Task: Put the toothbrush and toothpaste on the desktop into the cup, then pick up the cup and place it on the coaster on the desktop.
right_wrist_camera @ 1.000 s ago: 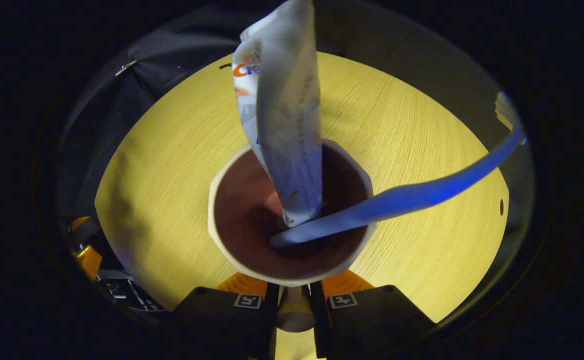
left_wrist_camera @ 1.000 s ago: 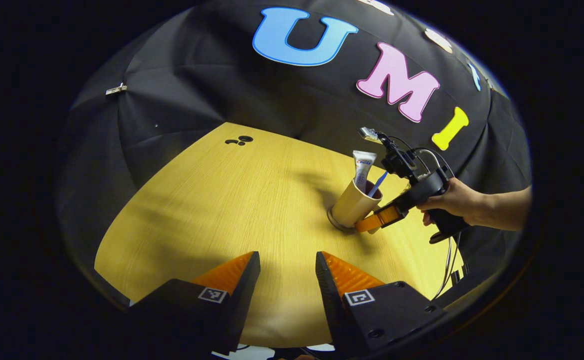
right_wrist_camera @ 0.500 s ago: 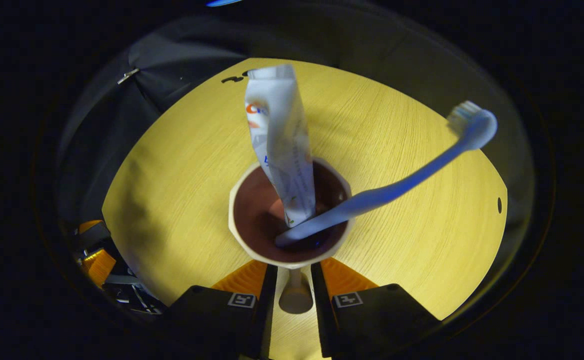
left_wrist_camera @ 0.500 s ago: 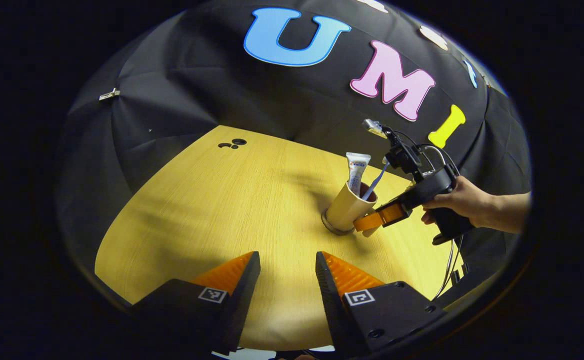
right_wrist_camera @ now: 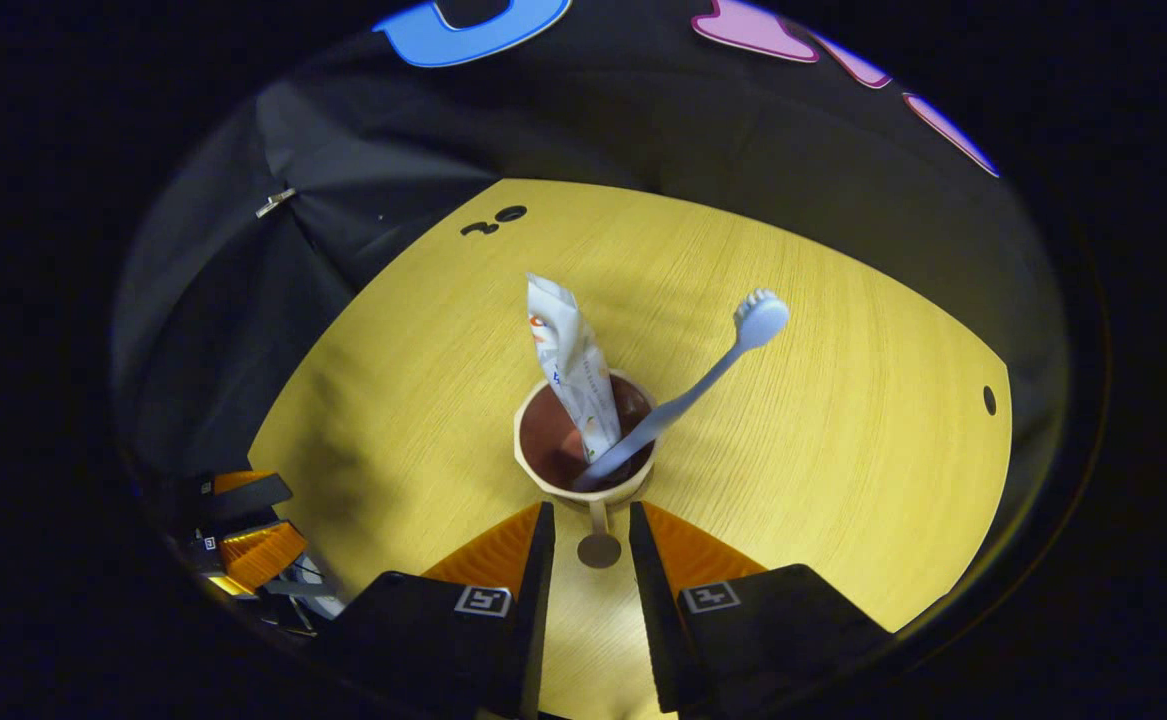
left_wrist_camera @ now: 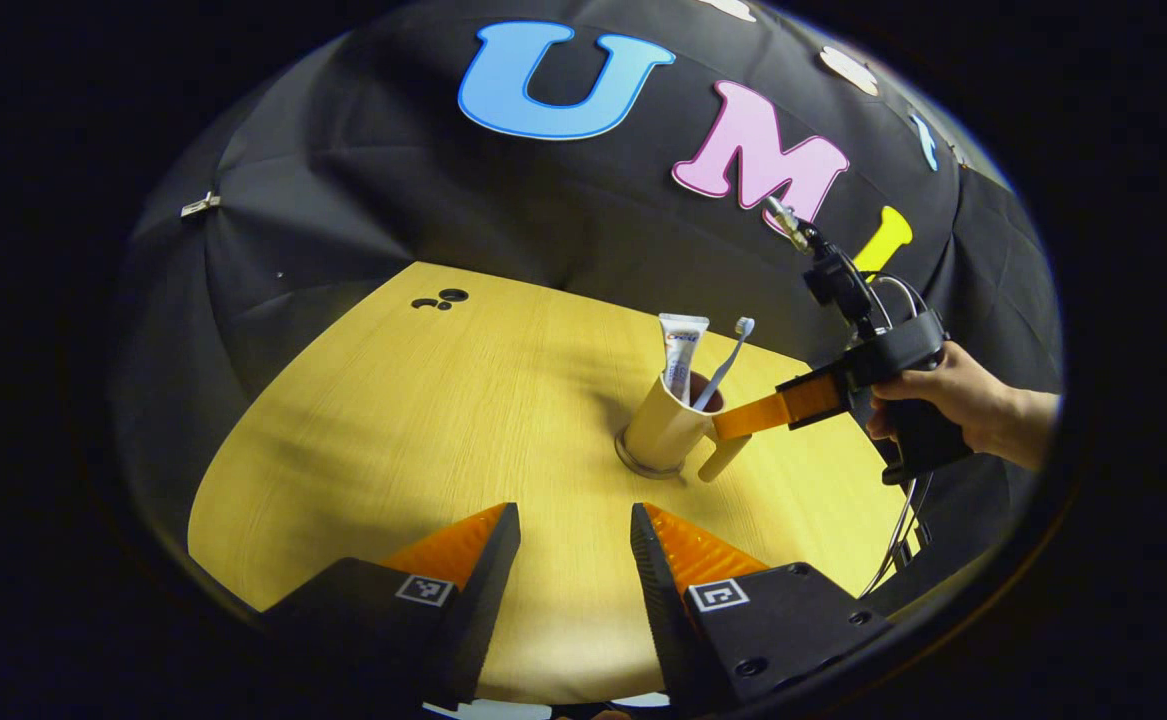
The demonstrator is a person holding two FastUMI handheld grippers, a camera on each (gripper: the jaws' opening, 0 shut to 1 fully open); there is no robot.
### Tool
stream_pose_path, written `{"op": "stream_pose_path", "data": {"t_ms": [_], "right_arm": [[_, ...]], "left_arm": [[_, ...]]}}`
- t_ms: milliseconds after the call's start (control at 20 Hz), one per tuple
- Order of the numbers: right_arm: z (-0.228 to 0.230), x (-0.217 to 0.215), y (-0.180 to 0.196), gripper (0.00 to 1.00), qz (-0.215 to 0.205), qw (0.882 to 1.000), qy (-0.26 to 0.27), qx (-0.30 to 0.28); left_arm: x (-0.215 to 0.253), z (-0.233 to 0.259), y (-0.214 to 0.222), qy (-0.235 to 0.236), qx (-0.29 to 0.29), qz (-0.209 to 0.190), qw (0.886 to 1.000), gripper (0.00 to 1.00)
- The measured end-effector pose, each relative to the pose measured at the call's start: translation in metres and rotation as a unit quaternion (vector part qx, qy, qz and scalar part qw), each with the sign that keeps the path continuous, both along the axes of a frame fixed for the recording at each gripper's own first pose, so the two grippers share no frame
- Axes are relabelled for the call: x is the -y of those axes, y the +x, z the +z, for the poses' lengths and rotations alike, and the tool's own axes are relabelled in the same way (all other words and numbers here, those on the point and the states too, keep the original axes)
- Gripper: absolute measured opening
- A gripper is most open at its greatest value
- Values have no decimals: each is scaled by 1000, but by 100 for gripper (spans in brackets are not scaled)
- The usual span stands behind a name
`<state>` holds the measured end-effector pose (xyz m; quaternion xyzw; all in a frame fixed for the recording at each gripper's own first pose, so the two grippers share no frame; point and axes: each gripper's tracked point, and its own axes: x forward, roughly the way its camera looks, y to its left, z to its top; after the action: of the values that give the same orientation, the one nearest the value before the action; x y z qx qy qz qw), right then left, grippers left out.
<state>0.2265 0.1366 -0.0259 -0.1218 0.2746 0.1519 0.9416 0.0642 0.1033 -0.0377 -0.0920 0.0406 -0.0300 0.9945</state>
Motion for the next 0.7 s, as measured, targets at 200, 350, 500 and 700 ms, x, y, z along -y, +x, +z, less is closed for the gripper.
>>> {"op": "stream_pose_path", "data": {"t_ms": [200, 350, 500, 700], "right_arm": [[20, -5, -30, 47, 21, 999, 7, 37], [39, -12, -57, 47, 37, 997, 20, 72], [53, -15, -80, 47, 43, 993, 30, 102], [62, -16, -106, 47, 48, 989, 46, 132]], "left_arm": [[10, 7, -7, 10, 8, -6, 1000, 70], [16, 14, -11, 14, 13, -10, 1000, 70], [27, 23, -15, 18, 21, -17, 999, 70], [41, 37, -21, 21, 33, -27, 999, 70]]}}
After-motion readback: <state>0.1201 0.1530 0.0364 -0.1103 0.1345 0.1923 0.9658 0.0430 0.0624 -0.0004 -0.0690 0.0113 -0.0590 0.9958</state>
